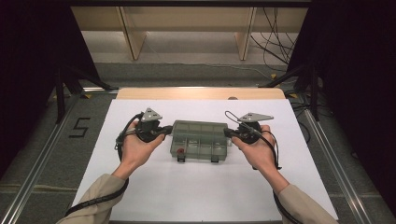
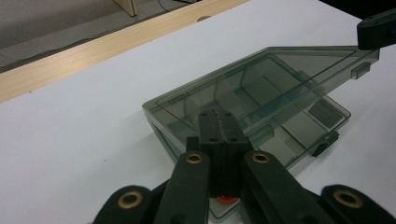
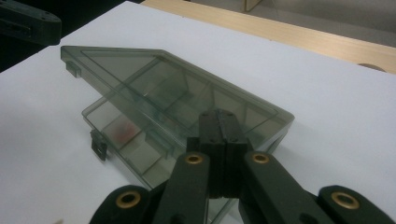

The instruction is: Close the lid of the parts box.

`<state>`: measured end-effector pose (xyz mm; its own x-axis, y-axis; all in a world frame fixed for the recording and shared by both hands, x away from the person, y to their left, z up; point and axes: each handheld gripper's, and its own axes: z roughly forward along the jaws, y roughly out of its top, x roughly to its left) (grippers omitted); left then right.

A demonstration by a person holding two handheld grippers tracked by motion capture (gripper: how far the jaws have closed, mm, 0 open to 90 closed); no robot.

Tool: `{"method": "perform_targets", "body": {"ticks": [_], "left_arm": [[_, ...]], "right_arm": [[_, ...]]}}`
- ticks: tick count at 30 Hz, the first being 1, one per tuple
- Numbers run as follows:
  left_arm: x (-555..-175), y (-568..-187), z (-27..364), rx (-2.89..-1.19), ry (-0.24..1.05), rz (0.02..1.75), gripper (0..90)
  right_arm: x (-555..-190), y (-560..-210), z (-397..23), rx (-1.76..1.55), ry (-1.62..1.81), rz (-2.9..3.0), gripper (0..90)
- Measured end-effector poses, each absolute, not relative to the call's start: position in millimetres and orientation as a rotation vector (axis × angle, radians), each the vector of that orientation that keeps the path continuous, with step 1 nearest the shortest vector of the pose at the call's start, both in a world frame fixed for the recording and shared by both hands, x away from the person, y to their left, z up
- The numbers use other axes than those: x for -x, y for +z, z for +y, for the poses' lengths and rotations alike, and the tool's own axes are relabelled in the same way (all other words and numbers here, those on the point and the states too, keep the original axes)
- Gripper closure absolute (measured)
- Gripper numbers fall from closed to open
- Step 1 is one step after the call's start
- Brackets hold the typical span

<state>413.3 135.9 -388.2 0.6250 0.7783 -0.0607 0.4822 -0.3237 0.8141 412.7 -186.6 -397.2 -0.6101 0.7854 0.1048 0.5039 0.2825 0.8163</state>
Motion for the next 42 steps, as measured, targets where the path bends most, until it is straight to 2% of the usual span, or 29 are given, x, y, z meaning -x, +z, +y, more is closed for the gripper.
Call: {"method": "perform_targets", "body": {"ticks": [42], "left_arm": [[-415.0,-402.5,131.9,-2.073,0.401,0.998,89.9]], "right_arm": [[-411.7,-405.8,-185.0,-1.244,1.172,2.333,90.0]]}}
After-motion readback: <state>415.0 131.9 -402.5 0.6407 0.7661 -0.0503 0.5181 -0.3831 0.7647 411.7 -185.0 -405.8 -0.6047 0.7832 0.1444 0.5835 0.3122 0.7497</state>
